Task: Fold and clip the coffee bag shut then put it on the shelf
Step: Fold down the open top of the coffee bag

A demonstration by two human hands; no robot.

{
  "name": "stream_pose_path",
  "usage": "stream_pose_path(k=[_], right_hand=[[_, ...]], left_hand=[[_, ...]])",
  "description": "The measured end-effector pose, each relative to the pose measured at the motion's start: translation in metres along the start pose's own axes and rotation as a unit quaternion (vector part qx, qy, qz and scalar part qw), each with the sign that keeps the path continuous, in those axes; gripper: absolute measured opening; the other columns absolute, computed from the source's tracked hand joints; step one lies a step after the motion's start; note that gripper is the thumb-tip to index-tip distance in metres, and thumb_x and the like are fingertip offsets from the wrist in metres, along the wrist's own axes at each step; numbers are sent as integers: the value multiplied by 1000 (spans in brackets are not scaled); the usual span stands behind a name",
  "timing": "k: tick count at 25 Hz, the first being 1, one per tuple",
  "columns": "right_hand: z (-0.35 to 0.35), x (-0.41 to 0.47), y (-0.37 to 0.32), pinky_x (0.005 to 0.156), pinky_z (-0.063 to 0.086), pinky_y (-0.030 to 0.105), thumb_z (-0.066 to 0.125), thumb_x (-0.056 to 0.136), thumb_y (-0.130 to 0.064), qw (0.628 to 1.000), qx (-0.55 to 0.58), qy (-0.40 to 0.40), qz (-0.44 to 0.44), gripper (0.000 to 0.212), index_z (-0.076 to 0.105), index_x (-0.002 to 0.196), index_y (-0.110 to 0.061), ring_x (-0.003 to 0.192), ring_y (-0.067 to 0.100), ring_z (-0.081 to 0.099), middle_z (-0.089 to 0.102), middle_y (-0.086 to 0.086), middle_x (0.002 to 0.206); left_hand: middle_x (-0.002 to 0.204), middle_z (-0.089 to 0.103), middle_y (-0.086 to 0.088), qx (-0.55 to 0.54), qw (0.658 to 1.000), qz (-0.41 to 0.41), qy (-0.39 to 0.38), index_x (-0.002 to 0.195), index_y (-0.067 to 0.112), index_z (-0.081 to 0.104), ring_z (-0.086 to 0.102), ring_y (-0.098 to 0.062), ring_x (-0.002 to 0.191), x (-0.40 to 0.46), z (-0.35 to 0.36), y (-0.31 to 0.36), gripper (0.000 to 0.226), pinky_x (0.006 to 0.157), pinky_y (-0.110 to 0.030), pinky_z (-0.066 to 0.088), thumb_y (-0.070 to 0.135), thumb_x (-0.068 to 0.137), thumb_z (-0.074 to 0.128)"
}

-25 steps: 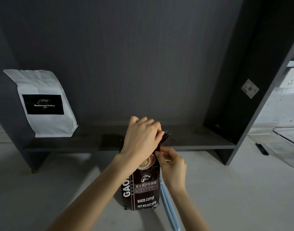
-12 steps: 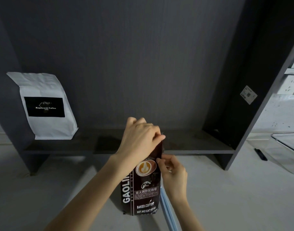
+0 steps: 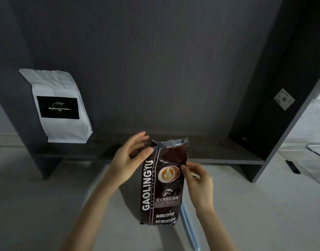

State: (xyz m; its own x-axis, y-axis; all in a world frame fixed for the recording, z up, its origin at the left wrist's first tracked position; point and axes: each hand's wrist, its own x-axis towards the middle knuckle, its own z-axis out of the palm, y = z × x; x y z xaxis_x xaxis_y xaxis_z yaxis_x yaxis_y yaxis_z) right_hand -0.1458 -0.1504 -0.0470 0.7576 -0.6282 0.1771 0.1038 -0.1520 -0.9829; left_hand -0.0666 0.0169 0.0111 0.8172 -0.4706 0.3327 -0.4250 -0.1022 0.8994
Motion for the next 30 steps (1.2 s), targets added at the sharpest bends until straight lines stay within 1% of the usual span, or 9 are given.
stream_pose_path(k=[3, 7, 12, 16, 18, 23, 25, 27, 30], right_hand=[[-5, 2, 2, 65, 46, 14, 63, 79, -14, 1000, -3, 0, -8, 15, 62, 76, -29, 86, 7, 58, 58, -2, 96], [-10, 3, 6, 71, 49, 23, 61, 81, -15, 1000, 18, -20, 16, 8, 66, 87, -17, 88, 15, 64, 70, 7, 93], [-11, -1, 7, 64, 50, 18, 60, 82, -13, 1000, 19, -15, 2, 11, 65, 81, -23, 79, 11, 66, 71, 1, 84], [-9, -3, 7, 53, 49, 9, 58, 82, -6, 996, 86, -29, 9, 26, 59, 95, -29, 66, 2, 66, 67, -5, 67], [-10, -3, 6, 53, 48, 7, 55, 83, -5, 994, 96, -48, 4, 32, 59, 93, -35, 64, -2, 65, 67, -12, 59], [-8, -3, 8, 56, 50, 10, 50, 85, -1, 993, 99, -58, 10, 28, 63, 83, -26, 65, 0, 65, 68, -8, 67], [-9, -4, 8, 61, 49, 9, 44, 84, 11, 995, 84, -62, -11, 38, 63, 76, -20, 67, -1, 63, 66, -5, 73], [-12, -5, 8, 59, 47, 7, 36, 82, 17, 995, 73, -63, -23, 47, 63, 69, -20, 66, -5, 61, 66, -10, 69], [-15, -7, 9, 58, 46, 6, 33, 86, 10, 996, 64, -61, -11, 49, 66, 69, -23, 67, -6, 61, 68, -14, 67]], left_hand=[[101, 65, 22, -17, 999, -37, -31, 99, 43, 53, 57, 2, 103, -14, 5, -24, 33, 88, -13, 43, 38, 67, 61], [86, 65, 41, -17, 999, -45, -23, 85, 43, 60, 59, 11, 92, -18, 10, -36, 18, 76, -3, 43, 40, 67, 61], [75, 72, 24, -49, 997, -47, 45, 76, 28, 64, 63, 8, 76, -22, 16, -47, 15, 68, -4, 45, 13, 80, 63], [72, 72, 16, -94, 988, -67, 103, 74, 24, 63, 63, 4, 74, -32, 27, -50, 12, 65, -4, 46, 13, 80, 62], [74, 72, 14, -97, 988, -59, 107, 76, 24, 63, 63, 5, 75, -32, 28, -50, 14, 66, -4, 45, 12, 81, 61], [75, 71, 13, -97, 986, -55, 121, 77, 28, 62, 62, 10, 74, -34, 29, -49, 28, 66, -2, 43, 2, 83, 55], [72, 72, 18, -84, 989, -49, 114, 74, 29, 63, 62, 10, 76, -36, 28, -50, 40, 68, -1, 42, -9, 82, 50], [74, 70, 11, -80, 989, -43, 114, 72, 23, 63, 62, 9, 75, -35, 27, -49, 43, 69, -2, 43, -14, 82, 45], [79, 68, 9, -77, 990, -38, 115, 73, 22, 64, 61, 8, 74, -36, 27, -48, 38, 68, -2, 43, -8, 86, 44]])
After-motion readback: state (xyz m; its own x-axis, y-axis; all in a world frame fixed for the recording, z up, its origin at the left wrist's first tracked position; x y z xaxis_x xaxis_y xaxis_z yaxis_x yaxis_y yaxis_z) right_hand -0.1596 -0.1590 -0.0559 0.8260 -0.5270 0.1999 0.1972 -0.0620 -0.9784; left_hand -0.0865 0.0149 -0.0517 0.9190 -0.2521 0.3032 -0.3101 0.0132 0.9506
